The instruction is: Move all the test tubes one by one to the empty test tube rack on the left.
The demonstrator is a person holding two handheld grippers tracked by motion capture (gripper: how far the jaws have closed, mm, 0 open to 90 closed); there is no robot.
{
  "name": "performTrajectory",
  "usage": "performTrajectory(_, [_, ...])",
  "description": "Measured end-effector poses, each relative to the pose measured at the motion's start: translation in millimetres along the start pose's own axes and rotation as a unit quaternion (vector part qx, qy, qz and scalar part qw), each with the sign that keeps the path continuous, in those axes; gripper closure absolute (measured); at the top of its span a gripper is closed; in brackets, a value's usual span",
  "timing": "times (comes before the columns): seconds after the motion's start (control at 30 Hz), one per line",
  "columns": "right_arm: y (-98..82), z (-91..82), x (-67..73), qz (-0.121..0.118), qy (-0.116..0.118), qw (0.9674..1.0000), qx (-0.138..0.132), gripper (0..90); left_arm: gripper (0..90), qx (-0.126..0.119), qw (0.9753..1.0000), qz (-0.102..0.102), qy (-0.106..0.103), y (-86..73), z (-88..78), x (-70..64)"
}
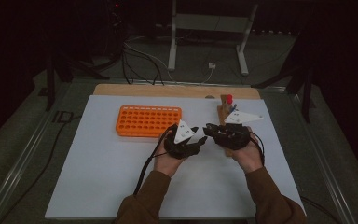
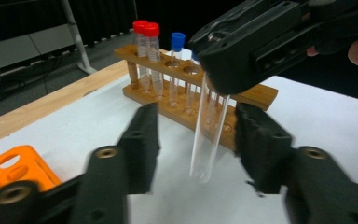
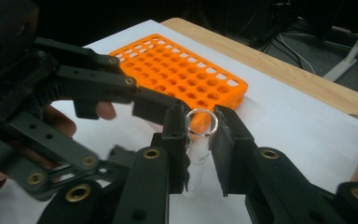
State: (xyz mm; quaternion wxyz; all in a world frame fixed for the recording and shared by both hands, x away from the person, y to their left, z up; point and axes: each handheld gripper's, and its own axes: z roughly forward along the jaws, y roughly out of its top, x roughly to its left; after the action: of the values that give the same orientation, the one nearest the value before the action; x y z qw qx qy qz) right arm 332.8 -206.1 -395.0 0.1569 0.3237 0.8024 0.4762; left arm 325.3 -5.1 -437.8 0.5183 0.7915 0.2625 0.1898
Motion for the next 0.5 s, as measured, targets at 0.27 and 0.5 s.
performTrajectory(0.27, [0.0,4.8,4.1,-0.004,0.01,0.9999,0.004,76.2,74.6,0.016,0.9997,0.02,-0.004,1.0,7.2,-4.5])
performTrajectory(0.5, [-2.7,-1.2,-0.2,0.013,0.01,0.9997,-0.018,44.4,76.0,0.022,0.9996,0.019,0.004,-1.0,6.1,2.3])
